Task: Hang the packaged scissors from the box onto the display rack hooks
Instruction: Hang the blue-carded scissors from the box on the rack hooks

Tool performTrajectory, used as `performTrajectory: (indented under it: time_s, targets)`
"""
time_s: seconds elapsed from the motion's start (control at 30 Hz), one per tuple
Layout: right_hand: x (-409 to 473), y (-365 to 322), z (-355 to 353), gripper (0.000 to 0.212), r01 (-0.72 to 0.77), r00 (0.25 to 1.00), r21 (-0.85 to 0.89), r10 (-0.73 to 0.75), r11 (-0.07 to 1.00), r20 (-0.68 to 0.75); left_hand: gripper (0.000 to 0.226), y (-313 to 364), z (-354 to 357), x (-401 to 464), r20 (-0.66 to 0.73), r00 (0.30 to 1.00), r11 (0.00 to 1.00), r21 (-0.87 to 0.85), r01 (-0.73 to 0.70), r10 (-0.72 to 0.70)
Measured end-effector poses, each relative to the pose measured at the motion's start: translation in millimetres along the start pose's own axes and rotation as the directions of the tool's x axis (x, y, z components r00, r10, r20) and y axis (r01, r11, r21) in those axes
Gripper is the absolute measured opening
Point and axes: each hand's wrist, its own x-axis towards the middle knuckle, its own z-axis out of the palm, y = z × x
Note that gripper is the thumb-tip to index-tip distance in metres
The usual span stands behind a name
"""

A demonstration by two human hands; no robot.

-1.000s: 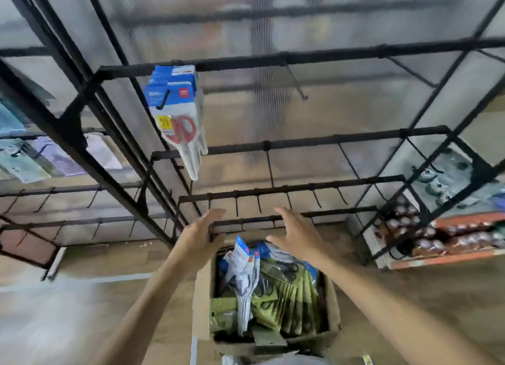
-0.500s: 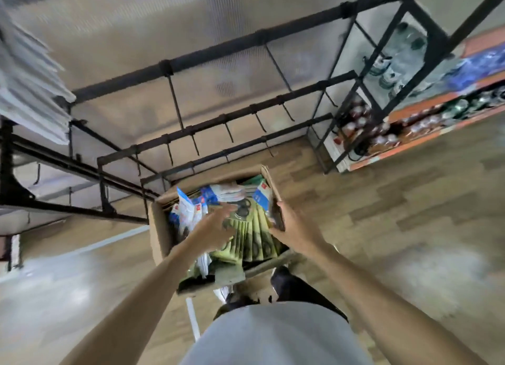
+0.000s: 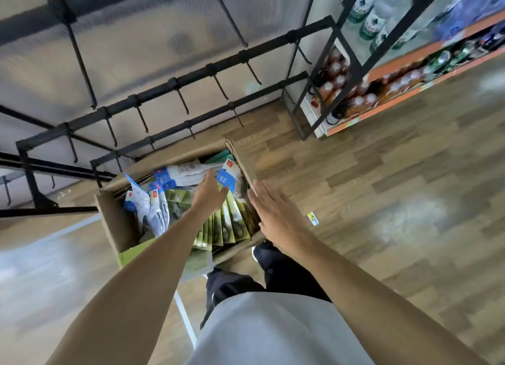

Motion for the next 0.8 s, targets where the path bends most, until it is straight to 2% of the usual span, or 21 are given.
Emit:
performTrajectory:
  time_s: [0.1,0.3,0.47,0.6,0.67,0.8]
  targets:
    - [-0.8,4.3,6.4,0.082,0.037,0.999,-0.023,-0.037,0.999,-0.005,0.044,3.7,12.3,7.5,-0.039,0.998,0.997,-0.059,0.049,-0.052]
    - [-8.2,4.8,11.9,0.082,0.025,1.0,-0.01,-0.024,1.0,0.004,0.038,4.3,23.3,24.0,-0.113,0.985,0.971,-0.212,0.107,-0.133]
    - [-7.8,5.4,13.5,0.082,0.055,0.997,-0.028,-0.054,0.998,0.057,0.036,-2.8,15.0,12.1,-0.138,0.99,0.992,-0.123,-0.002,-0.015]
    - [6.0,3.4,5.9,0.072,0.125,0.984,-0.079,-0.113,0.989,0.139,0.031,-30.8,0.7,-17.9,-0.173,0.983,0.998,0.004,-0.063,0.063]
    - [21.9,-1.1,2.3,0.07,0.149,0.982,-0.068,-0.14,0.986,0.129,0.037,-52.9,-9.1,-32.3,-0.211,0.977,1.0,0.025,-0.013,0.018]
    - [59.1,-15.3,-2.7,0.083,0.2,0.962,-0.069,-0.183,0.977,0.204,0.039,-99.9,-31.3,-67.0,-0.288,0.949,0.989,0.031,0.143,-0.128]
